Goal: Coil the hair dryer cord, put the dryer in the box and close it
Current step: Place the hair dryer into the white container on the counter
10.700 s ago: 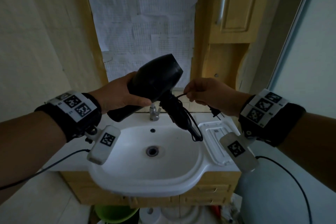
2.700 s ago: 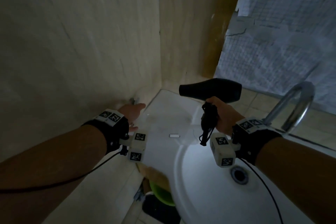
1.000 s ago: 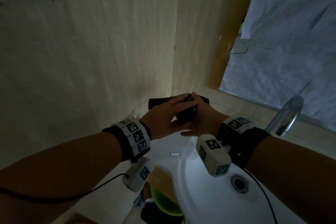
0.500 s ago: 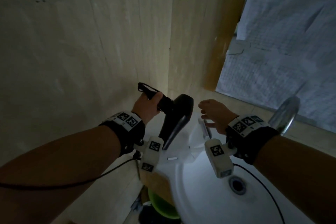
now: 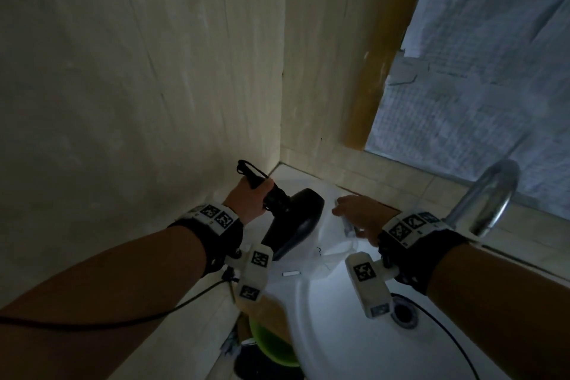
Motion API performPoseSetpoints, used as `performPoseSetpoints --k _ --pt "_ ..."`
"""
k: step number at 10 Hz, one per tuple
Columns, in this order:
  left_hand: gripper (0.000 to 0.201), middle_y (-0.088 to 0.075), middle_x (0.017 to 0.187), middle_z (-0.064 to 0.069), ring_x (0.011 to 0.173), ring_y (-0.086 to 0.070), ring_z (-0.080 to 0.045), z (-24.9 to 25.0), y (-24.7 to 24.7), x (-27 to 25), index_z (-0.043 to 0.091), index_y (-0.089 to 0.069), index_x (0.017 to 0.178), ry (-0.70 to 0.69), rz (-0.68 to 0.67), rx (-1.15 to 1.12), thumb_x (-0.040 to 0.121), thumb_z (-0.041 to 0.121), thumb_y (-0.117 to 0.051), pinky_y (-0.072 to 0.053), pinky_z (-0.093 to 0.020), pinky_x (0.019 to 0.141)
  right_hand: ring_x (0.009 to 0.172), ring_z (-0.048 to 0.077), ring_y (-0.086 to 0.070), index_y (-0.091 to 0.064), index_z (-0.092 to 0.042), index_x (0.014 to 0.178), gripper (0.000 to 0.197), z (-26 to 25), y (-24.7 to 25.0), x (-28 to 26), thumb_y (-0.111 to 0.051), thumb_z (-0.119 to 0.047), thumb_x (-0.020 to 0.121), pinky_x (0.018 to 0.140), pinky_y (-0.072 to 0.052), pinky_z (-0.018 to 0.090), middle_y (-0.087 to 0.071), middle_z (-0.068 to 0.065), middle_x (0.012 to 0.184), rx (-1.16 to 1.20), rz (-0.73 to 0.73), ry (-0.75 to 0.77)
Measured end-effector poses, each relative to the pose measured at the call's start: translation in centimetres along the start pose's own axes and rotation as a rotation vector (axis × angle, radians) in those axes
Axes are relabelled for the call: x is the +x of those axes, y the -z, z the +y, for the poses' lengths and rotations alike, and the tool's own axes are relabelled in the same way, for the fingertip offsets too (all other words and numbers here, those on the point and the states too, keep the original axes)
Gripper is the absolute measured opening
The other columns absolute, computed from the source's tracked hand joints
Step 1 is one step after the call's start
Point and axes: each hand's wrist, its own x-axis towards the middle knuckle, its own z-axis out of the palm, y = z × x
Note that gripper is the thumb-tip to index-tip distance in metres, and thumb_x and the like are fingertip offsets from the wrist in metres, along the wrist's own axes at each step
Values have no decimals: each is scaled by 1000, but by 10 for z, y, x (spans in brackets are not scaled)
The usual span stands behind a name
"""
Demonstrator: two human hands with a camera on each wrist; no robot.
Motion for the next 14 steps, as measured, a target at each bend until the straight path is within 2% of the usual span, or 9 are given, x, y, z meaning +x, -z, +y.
performPoseSetpoints --k 2,3,4,5,6,7,10,11,14 --pt "83 -62 124 -15 111 -62 -34 -20 -56 32 15 -50 127 134 56 -1002 63 66 -56 -51 -50 96 128 29 -45 -41 -2 141 46 5 0 14 -48 -17 98 89 -38 32 -41 17 147 -18 -25 7" --pt "88 -65 119 -13 108 -64 -32 -21 -55 33 14 -52 124 95 48 -1025 56 70 -55 -53 -49 93 103 18 -43 -45 -1 138 46 8 -3 19 -51 -18 96 84 -34 28 -48 18 140 28 -18 -6" --pt "57 -65 108 -13 99 -65 -30 -14 -44 29 8 -52 117 95 33 -942 84 55 -57 -52 -36 85 97 23 -50 -53 4 129 42 9 -8 29 -56 -16 93 84 -40 31 -57 18 117 52 17 -22" --pt "79 -66 115 -13 104 -65 -32 -18 -45 33 12 -55 121 111 40 -1005 63 66 -56 -54 -45 91 109 27 -55 -54 2 128 42 8 -10 31 -57 -19 91 98 -42 36 -56 19 129 23 13 -10" --pt "83 -66 116 -16 106 -65 -35 -28 -58 50 11 -55 122 145 18 -1014 59 65 -54 -53 -50 92 74 10 -46 -59 -14 108 17 6 -8 30 -52 -21 94 72 -43 23 -49 -3 88 -15 -22 -44" --pt "55 -67 108 -22 100 -66 -36 -20 -51 39 0 -59 110 176 -14 -972 86 49 -58 -53 -47 92 75 10 -42 -44 -4 139 46 9 -6 33 -49 -21 96 58 -31 18 -43 -5 86 -61 -30 -10" --pt "54 -67 110 -23 100 -64 -36 -25 -50 50 -4 -61 112 181 -30 -694 98 45 -42 -49 -34 83 134 32 -40 -41 -5 141 46 7 -9 32 -49 -17 97 72 -42 23 -41 18 146 -146 -1 -52" --pt "50 -59 125 -21 112 -57 -35 -19 -46 48 -3 -51 126 129 50 -568 99 39 -42 -43 -32 89 105 14 -41 -46 -10 135 40 12 -8 42 -49 -21 96 71 -42 23 -48 -4 93 -148 -26 33" --pt "50 -62 116 -11 100 -60 -27 -8 -34 31 11 -49 124 -126 100 -160 94 50 -45 -46 -33 82 69 8 -42 -30 -13 147 57 17 -11 50 -51 -17 95 57 -36 20 -38 2 114 -132 -45 -3"
